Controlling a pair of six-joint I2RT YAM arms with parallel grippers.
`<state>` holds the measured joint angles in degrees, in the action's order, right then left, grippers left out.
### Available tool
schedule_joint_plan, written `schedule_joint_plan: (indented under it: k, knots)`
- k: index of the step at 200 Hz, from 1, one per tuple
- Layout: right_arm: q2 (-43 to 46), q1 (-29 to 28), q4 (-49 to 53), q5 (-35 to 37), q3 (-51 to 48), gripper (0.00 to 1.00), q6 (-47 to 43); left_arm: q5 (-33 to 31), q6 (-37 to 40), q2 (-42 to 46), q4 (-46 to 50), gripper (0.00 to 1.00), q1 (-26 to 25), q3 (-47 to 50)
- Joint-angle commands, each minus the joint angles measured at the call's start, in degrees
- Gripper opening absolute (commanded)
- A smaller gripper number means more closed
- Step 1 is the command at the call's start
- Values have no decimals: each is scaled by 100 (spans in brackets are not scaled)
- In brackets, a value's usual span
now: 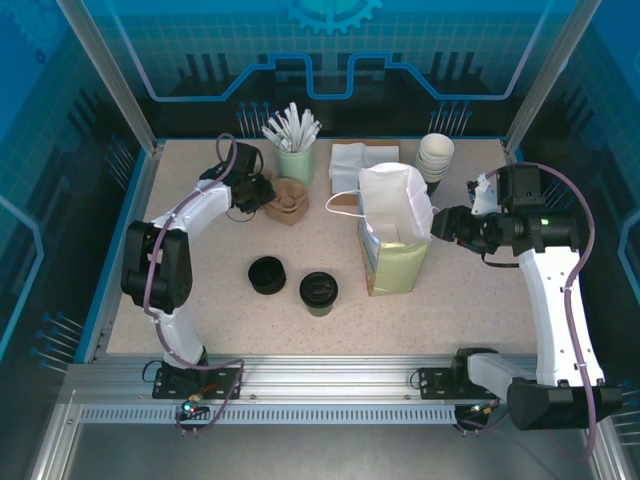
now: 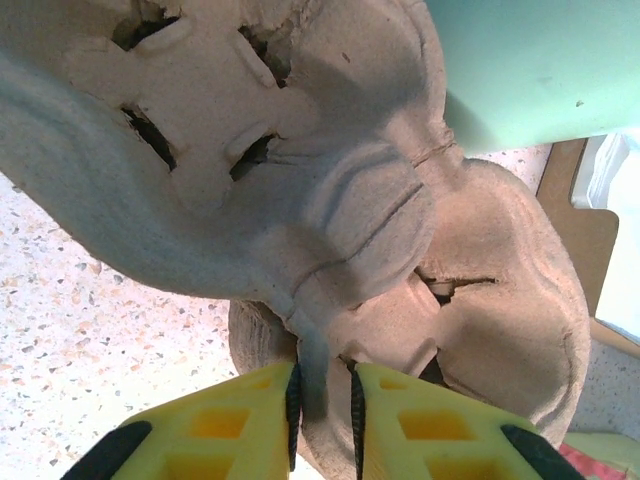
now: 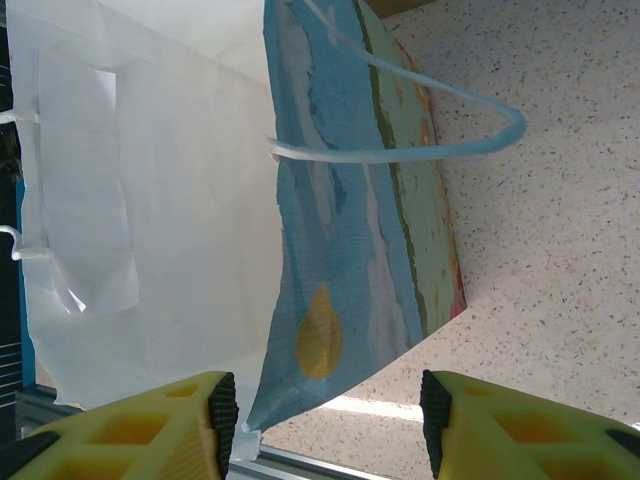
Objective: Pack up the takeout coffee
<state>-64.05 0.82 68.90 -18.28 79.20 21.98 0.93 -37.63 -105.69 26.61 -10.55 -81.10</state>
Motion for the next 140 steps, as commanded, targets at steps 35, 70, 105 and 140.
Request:
schedule_joint_plan:
  k: [35,70,105,140]
  knots:
    - [121,94,-7,-69,-89,55,-90,-11,-173,317,-159,15,53,108]
    - [126,101,-11,-66,-100,55,-88,-64,-192,466,-212,10,70,160]
    - [121,103,-17,-61,-84,55,-97,-64,-185,643,-277,7,109,209]
    - [113,111,-35,-83,-56,55,-90,-36,-186,807,-370,4,141,308]
